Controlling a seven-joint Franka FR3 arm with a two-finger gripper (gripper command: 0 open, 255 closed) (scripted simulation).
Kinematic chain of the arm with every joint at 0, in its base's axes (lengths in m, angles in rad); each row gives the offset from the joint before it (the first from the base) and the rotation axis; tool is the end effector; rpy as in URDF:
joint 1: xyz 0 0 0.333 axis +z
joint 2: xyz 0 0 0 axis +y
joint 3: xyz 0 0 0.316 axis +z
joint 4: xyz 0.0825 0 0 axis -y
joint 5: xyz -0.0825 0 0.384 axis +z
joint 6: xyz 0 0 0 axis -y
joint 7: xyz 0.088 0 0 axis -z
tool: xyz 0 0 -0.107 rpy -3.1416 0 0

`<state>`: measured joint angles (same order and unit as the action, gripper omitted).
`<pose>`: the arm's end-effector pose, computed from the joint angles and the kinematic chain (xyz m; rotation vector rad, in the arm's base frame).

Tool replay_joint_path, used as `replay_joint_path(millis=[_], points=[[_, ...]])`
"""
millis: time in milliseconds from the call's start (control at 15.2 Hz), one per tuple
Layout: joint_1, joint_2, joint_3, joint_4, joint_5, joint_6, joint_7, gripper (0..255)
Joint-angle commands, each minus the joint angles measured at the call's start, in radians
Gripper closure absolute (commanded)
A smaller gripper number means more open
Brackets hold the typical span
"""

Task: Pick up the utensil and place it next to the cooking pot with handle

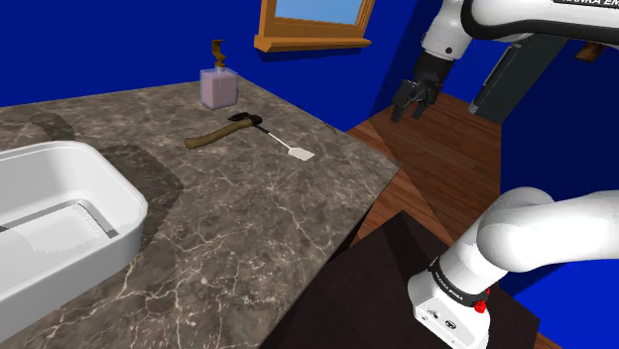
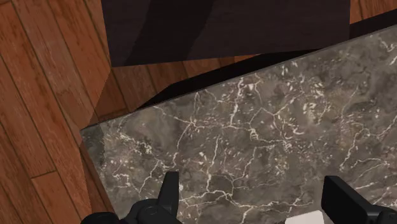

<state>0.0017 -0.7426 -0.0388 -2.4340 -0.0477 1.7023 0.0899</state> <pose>0.3271 -0.0190 0.5510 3.1160 -0.1730 0.0176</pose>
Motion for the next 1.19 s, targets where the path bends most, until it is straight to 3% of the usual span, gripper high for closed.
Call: replay_joint_path(millis=[0, 594, 1122], points=[[0.000, 0.000, 0.000, 0.000, 0.000, 0.000, 0.000, 0], [0.053, 0.319, 0.018, 0.091, 0.024, 0.244, -0.036, 0], [0.090, 0.612, 0.041, 0.255, 0.041, 0.389, -0.070, 0]])
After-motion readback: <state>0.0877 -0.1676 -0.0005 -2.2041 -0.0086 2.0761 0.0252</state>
